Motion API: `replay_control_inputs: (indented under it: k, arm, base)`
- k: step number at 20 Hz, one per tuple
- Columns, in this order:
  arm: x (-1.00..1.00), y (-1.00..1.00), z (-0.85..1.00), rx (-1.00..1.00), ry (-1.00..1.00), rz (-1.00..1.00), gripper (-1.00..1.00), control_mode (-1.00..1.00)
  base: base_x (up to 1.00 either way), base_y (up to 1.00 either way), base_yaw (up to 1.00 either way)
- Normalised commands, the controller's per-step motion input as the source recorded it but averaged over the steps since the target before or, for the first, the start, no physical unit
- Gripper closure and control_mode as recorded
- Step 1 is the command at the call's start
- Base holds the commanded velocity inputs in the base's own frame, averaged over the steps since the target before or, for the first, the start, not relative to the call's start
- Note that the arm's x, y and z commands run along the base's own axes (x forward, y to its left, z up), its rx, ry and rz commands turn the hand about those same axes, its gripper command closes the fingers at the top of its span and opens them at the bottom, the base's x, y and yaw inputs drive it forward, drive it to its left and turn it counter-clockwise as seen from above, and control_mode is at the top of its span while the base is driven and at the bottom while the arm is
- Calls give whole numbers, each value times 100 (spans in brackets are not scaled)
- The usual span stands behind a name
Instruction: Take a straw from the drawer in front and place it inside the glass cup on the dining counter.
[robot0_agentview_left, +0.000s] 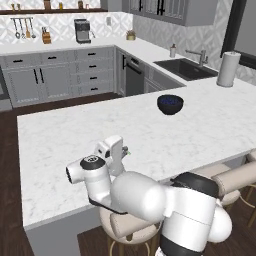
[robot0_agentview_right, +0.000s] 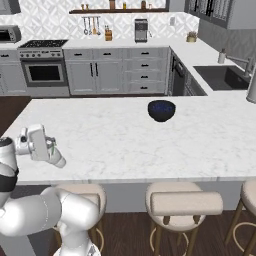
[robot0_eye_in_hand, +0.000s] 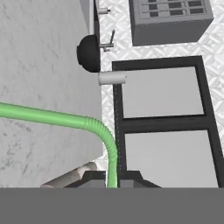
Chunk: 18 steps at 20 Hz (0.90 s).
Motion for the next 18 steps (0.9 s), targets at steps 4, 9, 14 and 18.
replay_control_inputs:
  k: [4, 9, 14, 18]
  arm:
    - [0, -24, 0, -1, -2, -11, 100, -100]
    - [0, -26, 4, -4, 0, -12, 100, -100]
    - [0, -11, 6, -3, 0, -9, 100, -100]
    - [0, -5, 4, -4, 0, -9, 100, -100]
  base:
    - [0, 0, 0]
    - [0, 0, 0]
    - [0, 0, 0]
    - [0, 0, 0]
